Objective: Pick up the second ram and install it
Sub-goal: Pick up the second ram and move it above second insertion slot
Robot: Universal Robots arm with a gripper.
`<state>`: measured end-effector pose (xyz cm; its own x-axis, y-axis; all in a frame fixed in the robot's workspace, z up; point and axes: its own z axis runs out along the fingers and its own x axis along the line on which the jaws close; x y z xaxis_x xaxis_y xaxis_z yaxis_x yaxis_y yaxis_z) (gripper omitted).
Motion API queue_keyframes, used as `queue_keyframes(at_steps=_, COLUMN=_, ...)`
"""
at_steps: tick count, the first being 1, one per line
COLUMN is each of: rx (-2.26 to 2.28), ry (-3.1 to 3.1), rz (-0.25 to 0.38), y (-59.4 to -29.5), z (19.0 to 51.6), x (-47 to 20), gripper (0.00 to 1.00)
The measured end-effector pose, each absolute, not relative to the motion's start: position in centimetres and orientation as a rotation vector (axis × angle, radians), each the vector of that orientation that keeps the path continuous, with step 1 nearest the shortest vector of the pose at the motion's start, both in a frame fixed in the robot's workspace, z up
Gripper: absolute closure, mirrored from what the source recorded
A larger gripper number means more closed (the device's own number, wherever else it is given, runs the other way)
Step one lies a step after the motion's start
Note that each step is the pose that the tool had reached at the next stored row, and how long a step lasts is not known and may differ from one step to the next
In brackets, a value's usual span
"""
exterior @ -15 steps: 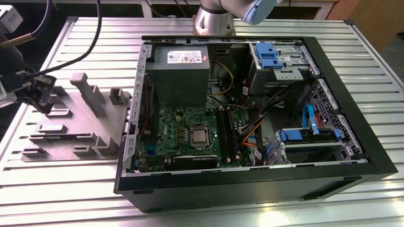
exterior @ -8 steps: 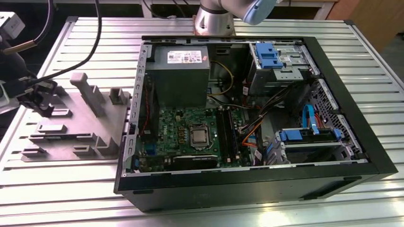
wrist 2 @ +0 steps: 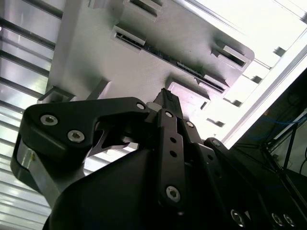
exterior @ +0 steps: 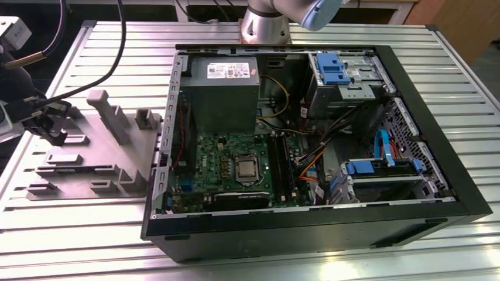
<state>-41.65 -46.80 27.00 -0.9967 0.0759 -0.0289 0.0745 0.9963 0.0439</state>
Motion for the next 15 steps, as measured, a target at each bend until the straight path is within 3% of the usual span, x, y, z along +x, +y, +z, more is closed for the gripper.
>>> queue_keyframes(at_steps=15, rx=-0.01, ry=3.116, rz=0.062, y=-46.8, z=26.83, x=-41.64, gripper=0.9)
